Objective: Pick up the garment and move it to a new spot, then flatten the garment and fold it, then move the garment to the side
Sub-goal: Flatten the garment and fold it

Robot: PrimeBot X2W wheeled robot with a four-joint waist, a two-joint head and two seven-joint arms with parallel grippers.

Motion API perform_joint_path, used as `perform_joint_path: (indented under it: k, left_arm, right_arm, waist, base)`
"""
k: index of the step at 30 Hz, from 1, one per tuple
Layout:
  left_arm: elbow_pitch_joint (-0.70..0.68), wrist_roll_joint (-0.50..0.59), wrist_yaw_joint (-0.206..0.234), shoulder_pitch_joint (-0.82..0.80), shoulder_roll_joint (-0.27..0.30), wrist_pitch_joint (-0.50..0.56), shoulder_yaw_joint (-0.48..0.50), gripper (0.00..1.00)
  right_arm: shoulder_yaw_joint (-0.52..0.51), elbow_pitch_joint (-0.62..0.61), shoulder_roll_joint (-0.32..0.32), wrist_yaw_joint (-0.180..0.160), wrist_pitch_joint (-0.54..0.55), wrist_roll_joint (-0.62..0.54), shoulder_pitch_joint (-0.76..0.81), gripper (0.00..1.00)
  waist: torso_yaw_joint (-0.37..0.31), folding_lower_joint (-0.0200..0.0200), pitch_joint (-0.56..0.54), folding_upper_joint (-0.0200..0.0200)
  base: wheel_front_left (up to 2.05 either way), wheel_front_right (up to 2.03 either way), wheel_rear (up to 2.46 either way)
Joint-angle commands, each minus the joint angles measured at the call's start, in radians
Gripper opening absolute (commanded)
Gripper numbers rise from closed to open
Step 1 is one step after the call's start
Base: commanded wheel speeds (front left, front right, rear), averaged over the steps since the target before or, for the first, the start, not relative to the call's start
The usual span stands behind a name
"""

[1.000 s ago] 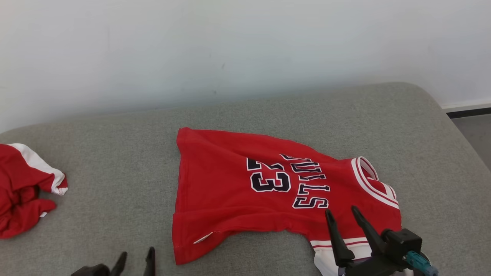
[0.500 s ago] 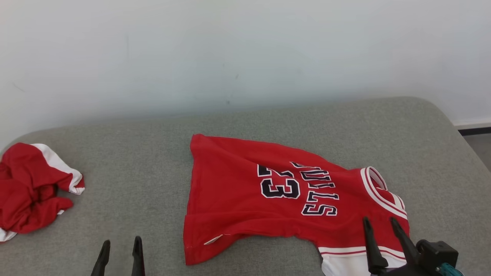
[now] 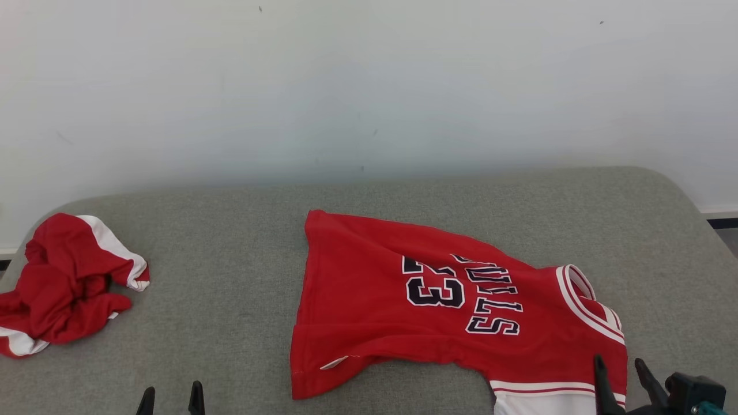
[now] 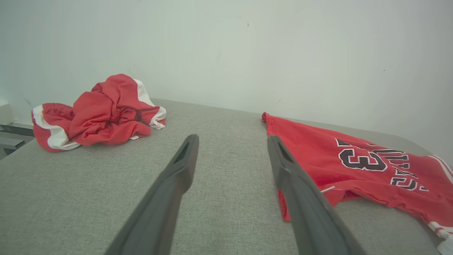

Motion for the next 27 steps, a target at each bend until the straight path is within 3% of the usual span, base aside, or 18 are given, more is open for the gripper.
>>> perform_joint_path:
  k: [1, 16, 27]
  left_arm:
    - [-0.006, 0.013, -0.009, 0.005, -0.003, -0.002, 0.006, 1.0]
    - [-0.005, 0.042, -0.047, -0.069, -0.006, -0.002, 0.014, 1.0]
    - [-0.034, 0.058, -0.056, -0.119, -0.007, -0.002, 0.018, 1.0]
  right_arm:
    - [-0.027, 0.016, 0.0, -0.002, 0.03, -0.022, -0.025, 1.0]
    - [-0.221, 0.223, -0.002, -0.002, 0.205, -0.14, -0.229, 1.0]
    - [-0.255, 0.367, -0.039, -0.002, 0.253, -0.183, -0.339, 1.0]
  waist:
    - [0.002, 0.0001, 0.011, 0.0]
    - [0.027, 0.0001, 0.132, 0.0]
    - [0.055, 0.0001, 0.199, 0.0]
  base:
    - [0.0, 0.0, 0.0]
    - [0.0, 0.0, 0.0]
    - [0.0, 0.0, 0.0]
